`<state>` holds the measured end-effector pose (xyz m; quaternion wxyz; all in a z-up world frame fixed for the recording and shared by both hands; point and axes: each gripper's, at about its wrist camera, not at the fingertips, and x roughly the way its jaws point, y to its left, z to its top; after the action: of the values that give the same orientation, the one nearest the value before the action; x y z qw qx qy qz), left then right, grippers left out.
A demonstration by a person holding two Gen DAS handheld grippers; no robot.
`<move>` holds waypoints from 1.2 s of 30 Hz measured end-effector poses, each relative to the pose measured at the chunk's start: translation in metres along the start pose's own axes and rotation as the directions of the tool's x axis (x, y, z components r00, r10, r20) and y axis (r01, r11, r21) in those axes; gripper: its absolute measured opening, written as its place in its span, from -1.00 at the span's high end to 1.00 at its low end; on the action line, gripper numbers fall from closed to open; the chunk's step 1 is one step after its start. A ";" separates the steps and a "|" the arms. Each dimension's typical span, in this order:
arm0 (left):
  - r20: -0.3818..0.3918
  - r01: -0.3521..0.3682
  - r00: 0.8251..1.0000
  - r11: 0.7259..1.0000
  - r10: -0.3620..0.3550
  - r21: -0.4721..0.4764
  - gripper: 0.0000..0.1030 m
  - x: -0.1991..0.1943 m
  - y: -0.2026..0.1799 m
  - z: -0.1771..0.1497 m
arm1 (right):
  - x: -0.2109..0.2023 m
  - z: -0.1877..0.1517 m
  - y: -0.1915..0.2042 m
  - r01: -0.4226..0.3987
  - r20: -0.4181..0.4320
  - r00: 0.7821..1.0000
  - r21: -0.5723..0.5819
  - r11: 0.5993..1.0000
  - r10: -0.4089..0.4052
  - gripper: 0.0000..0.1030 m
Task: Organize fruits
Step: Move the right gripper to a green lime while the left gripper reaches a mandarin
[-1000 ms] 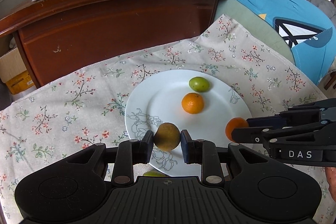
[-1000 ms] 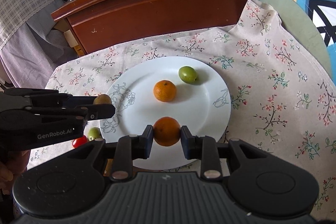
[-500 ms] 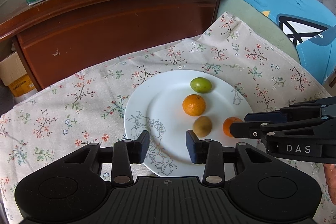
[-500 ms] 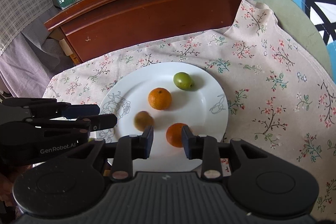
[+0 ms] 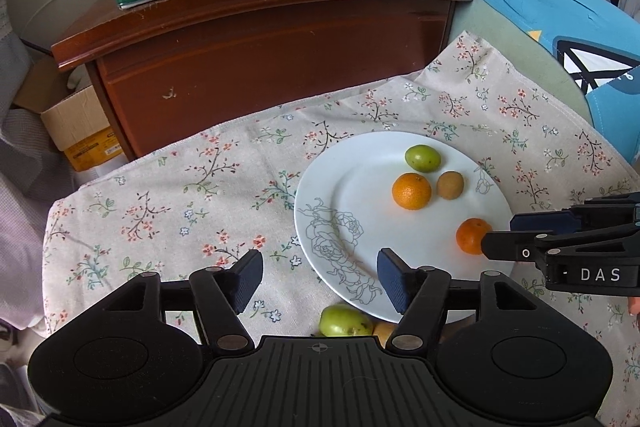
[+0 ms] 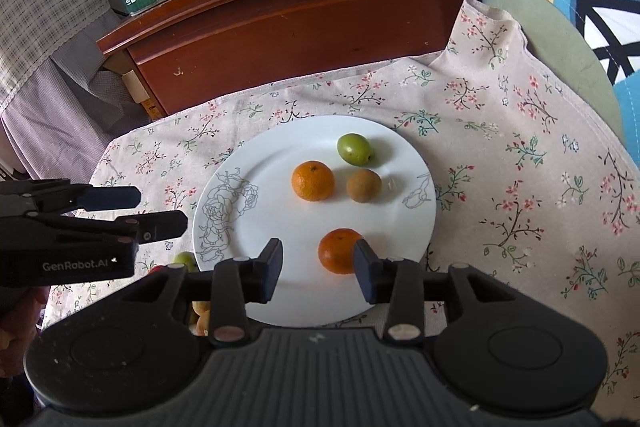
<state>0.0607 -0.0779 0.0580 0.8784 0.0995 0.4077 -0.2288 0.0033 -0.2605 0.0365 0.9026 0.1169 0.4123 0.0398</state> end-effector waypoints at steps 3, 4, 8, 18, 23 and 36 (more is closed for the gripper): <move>-0.009 0.004 1.000 1.000 -0.005 -0.023 -0.24 -0.006 0.006 -0.004 | -0.003 -0.003 -0.002 0.003 -0.010 1.000 0.009 1.000 -0.002 0.22; -0.012 0.011 1.000 0.999 -0.012 -0.032 -0.26 -0.009 0.008 -0.007 | -0.004 -0.004 -0.002 0.001 -0.015 1.000 0.012 1.000 0.000 0.22; -0.011 0.006 1.000 0.999 -0.007 -0.048 -0.52 -0.019 0.013 -0.015 | -0.009 -0.009 0.003 -0.015 -0.026 1.000 -0.013 1.000 0.015 0.22; -0.055 0.040 0.998 0.996 -0.044 -0.074 -0.68 -0.031 0.021 -0.043 | -0.027 -0.033 0.020 -0.061 -0.048 0.997 -0.078 0.995 0.057 0.21; -0.095 0.040 0.994 0.997 -0.045 -0.059 -0.68 -0.033 0.015 -0.057 | -0.033 -0.049 0.030 -0.082 -0.081 0.994 -0.113 0.990 0.074 0.21; -0.131 0.054 0.990 0.998 -0.058 -0.037 -0.66 -0.024 0.015 -0.075 | -0.022 -0.070 0.041 -0.091 -0.164 0.984 -0.176 0.980 0.062 0.22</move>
<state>0.0045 -0.0299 0.0277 0.8443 0.0883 0.4713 -0.2394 -0.0629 -0.2116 0.0186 0.8718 0.0460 0.4724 0.1213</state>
